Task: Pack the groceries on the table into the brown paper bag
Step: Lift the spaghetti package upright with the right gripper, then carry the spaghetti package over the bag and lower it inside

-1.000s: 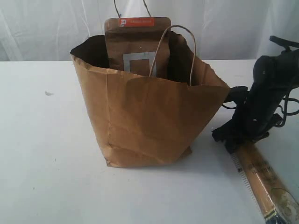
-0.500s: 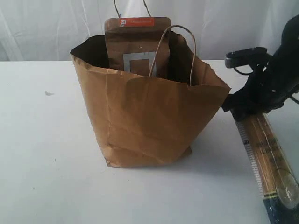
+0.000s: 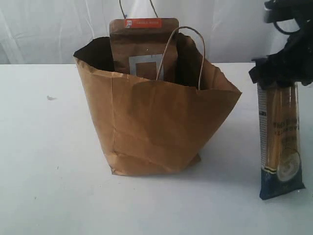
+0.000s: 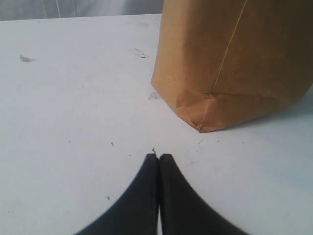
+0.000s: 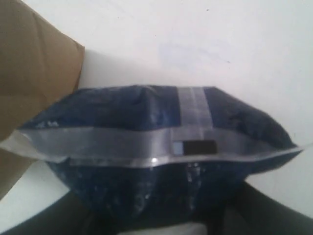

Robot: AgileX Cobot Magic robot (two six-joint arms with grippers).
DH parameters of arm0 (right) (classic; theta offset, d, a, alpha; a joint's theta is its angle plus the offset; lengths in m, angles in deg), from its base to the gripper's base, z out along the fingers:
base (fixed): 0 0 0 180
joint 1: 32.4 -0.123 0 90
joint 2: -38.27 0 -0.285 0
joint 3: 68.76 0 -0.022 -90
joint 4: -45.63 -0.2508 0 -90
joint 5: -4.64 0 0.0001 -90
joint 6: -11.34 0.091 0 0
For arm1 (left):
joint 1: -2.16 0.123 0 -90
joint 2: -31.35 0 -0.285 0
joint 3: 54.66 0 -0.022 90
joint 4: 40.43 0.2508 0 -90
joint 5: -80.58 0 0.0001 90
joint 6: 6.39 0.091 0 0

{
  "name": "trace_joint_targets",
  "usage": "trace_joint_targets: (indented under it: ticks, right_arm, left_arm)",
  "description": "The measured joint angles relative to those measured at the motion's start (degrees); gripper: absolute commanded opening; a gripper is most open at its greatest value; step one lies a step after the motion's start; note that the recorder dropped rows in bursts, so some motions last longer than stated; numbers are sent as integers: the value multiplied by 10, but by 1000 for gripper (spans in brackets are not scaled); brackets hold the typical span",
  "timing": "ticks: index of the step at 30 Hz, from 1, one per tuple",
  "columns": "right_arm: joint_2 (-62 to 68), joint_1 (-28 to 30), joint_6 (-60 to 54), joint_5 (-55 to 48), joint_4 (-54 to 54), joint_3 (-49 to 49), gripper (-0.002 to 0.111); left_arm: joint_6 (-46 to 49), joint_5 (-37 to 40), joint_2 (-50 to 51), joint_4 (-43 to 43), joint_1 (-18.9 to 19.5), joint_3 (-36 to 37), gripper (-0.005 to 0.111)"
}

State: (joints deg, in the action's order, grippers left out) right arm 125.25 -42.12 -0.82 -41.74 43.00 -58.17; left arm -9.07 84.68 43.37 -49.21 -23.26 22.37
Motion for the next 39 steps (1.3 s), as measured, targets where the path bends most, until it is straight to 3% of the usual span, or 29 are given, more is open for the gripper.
trace_joint_targets:
  ticks: [13,28,39]
  right_arm:
    - [-108,0,0,-6,-3,-21,0]
    - [-130,0,11,-4,-43,-219,0]
    - [-72,-23,16,-4,-92,-319,0]
  left_arm:
    - [0,0,0,1,0,0,0]
    - [0,0,0,1,0,0,0]
    - [0,0,0,1,0,0,0]
